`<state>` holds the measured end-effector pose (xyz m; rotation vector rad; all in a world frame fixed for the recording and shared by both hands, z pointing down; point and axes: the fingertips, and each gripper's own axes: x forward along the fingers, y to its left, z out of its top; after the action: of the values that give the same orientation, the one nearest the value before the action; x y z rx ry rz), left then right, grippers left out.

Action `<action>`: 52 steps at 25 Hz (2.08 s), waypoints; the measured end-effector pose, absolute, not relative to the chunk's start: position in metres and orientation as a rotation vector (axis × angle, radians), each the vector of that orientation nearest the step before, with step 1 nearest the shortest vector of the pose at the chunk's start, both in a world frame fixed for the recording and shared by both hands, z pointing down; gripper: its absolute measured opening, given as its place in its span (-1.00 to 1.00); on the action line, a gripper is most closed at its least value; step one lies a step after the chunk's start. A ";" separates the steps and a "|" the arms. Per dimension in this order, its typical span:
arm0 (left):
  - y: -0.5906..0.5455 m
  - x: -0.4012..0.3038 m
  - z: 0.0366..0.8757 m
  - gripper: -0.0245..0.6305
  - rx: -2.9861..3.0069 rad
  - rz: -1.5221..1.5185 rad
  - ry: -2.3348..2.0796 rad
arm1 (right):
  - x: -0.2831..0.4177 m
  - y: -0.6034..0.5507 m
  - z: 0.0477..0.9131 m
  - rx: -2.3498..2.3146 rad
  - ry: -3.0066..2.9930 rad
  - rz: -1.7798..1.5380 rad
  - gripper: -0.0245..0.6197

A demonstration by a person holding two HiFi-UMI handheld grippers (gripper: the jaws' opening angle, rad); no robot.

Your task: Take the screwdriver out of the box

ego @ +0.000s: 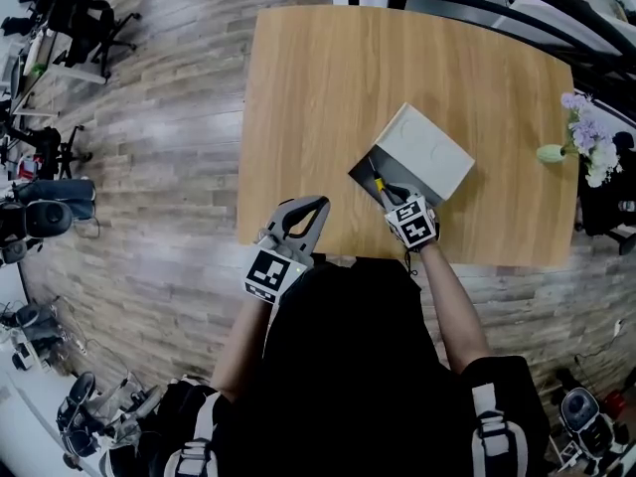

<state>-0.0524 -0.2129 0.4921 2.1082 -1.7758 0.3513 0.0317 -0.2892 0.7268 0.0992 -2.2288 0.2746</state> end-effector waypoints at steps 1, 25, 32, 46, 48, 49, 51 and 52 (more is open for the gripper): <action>-0.213 -0.051 0.492 -0.86 2.105 0.351 -1.778 | 0.032 -0.288 0.730 0.094 -2.224 0.279 -0.82; -0.209 -0.054 0.480 -0.86 2.083 0.334 -1.806 | 0.027 -0.286 0.767 0.076 -2.096 0.281 -0.58; -0.206 -0.056 0.477 -0.86 2.093 0.326 -1.806 | 0.025 -0.286 0.768 0.074 -2.082 0.248 -0.58; -0.202 -0.060 0.472 -0.86 2.103 0.304 -1.819 | 0.033 -0.290 0.775 0.116 -2.011 0.215 -0.62; -0.203 -0.061 0.470 -0.86 2.112 0.289 -1.823 | 0.035 -0.290 0.775 0.125 -2.003 0.211 -0.64; -0.202 -0.061 0.471 -0.86 2.113 0.292 -1.819 | 0.036 -0.290 0.774 0.129 -2.000 0.206 -0.64; -0.201 -0.061 0.471 -0.86 2.114 0.303 -1.808 | 0.038 -0.291 0.772 0.139 -1.997 0.199 -0.64; -0.201 -0.061 0.471 -0.86 2.117 0.304 -1.805 | 0.039 -0.292 0.771 0.148 -1.996 0.195 -0.64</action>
<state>-0.0607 -0.2005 0.4714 2.1167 -1.8051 0.3036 0.0390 -0.2921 0.7707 0.1476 -1.9962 0.1948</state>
